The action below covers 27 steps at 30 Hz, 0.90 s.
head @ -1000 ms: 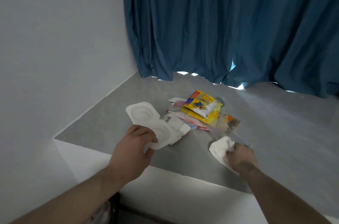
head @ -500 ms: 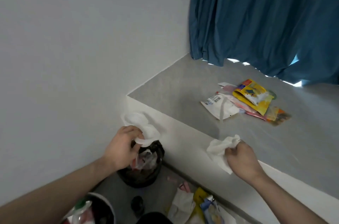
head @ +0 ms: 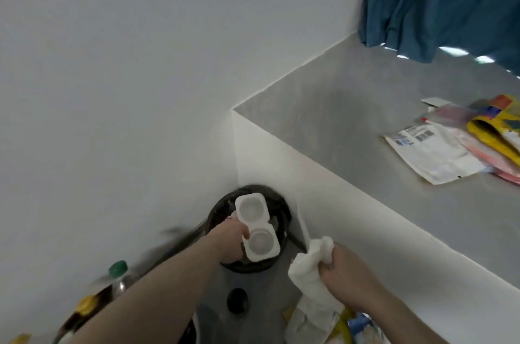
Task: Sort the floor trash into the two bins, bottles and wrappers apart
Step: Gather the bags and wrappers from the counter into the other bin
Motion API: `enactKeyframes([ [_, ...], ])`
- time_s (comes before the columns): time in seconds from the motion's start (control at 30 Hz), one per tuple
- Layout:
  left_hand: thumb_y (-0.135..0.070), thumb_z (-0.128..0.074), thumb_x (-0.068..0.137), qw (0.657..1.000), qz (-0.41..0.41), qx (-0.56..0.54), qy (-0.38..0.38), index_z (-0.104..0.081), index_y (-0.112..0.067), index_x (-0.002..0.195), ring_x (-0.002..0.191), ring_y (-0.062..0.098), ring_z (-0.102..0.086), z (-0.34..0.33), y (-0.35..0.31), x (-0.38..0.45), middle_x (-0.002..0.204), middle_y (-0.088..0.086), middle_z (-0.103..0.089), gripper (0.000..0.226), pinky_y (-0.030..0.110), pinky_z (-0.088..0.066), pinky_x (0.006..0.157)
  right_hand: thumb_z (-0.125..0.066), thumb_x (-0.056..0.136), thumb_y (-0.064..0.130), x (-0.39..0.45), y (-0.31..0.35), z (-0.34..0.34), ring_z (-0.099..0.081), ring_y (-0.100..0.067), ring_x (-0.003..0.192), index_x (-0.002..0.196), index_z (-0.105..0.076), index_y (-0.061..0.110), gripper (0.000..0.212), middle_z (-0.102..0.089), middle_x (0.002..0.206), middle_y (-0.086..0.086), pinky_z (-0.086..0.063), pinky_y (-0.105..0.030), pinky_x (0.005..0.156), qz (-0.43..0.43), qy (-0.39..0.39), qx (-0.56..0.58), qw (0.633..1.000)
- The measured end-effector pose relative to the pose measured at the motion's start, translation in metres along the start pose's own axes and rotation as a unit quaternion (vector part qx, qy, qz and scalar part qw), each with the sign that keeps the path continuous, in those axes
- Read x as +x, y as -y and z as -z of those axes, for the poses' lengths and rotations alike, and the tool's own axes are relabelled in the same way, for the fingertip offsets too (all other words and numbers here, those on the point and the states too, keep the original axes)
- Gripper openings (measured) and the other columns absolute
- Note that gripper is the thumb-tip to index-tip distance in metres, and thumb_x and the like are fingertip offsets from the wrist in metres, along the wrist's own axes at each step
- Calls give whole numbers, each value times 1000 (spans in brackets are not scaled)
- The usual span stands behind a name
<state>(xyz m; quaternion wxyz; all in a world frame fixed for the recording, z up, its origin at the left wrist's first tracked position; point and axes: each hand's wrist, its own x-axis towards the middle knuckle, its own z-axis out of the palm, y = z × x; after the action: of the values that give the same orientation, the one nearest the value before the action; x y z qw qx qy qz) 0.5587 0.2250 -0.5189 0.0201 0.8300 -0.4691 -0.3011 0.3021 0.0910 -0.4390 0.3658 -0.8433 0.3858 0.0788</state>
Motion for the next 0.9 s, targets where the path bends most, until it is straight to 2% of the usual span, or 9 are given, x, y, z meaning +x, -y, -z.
enactKeyframes([
  [0.07, -27, -63, 82, 1000, 24, -1, 19, -64, -22, 127, 118, 23, -57, 7, 11, 7, 131, 2, -58, 46, 32, -49, 97, -53, 90, 26, 26, 7, -6, -63, -6, 71, 83, -65, 19, 16, -68, 80, 6, -50, -23, 62, 8, 30, -20, 999],
  [0.13, -29, -64, 83, 999, 41, -16, -6, -66, -22, 124, 114, 23, -59, 22, 22, 9, 125, 1, -60, 42, 33, -51, 94, -50, 87, 31, 60, 15, -18, -66, -11, 76, 86, -66, 21, 19, -70, 85, 3, -53, -27, 64, 8, 47, -33, 998],
  [0.2, -25, -64, 80, 998, 56, -27, -29, -67, -22, 120, 112, 23, -59, 37, 34, 6, 121, 0, -60, 41, 35, -52, 95, -43, 78, 36, 99, 24, -37, -68, -21, 85, 93, -69, 17, 36, -72, 96, -5, -53, -32, 69, 23, 70, -76, 994],
  [0.27, -22, -63, 78, 997, 67, -23, -37, -65, -24, 120, 111, 21, -57, 44, 46, 1, 120, -1, -55, 42, 33, -50, 95, -40, 73, 34, 131, 38, -63, -67, -28, 93, 104, -68, 10, 48, -69, 109, -11, -49, -30, 72, 22, 91, -109, 990],
  [0.37, -23, -63, 78, 998, 69, -9, -5, -63, -26, 122, 112, 20, -55, 41, 61, -4, 124, -2, -52, 44, 32, -48, 97, -46, 83, 31, 153, 60, -103, -59, -29, 113, 130, -58, 9, 53, -57, 131, -12, -51, -35, 88, -7, 134, -155, 979],
  [0.47, -27, -62, 78, 997, 73, 5, 25, -61, -28, 126, 114, 21, -55, 33, 68, -1, 130, -2, -49, 49, 35, -48, 100, -51, 93, 24, 169, 60, -139, -45, -30, 133, 146, -41, 11, 55, -40, 147, -13, -44, -37, 105, 1, 126, -209, 970],
  [0.63, -26, -62, 80, 996, 80, 8, 36, -60, -27, 129, 120, 23, -54, 20, 73, 14, 135, 0, -48, 49, 32, -45, 103, -48, 96, 24, 190, 40, -176, -49, -27, 129, 133, -53, 17, 37, -55, 138, -8, -47, -36, 99, -3, 109, -216, 970],
  [0.77, -31, -61, 80, 991, 79, 45, 101, -60, -28, 131, 124, 22, -54, 5, 70, 25, 139, -3, -48, 51, 31, -44, 106, -48, 96, 33, 197, 30, -188, -49, -26, 129, 134, -54, 18, 41, -54, 140, -7, -45, -36, 99, -26, 141, -192, 971],
  [0.9, -28, -60, 81, 984, 79, 83, 138, -62, -28, 121, 115, 28, -59, 4, 60, 24, 127, 3, -55, 40, 36, -50, 98, -42, 91, 39, 197, 31, -179, -57, -30, 121, 133, -55, 13, 51, -58, 136, -12, -48, -35, 96, -11, 162, -141, 977],
])
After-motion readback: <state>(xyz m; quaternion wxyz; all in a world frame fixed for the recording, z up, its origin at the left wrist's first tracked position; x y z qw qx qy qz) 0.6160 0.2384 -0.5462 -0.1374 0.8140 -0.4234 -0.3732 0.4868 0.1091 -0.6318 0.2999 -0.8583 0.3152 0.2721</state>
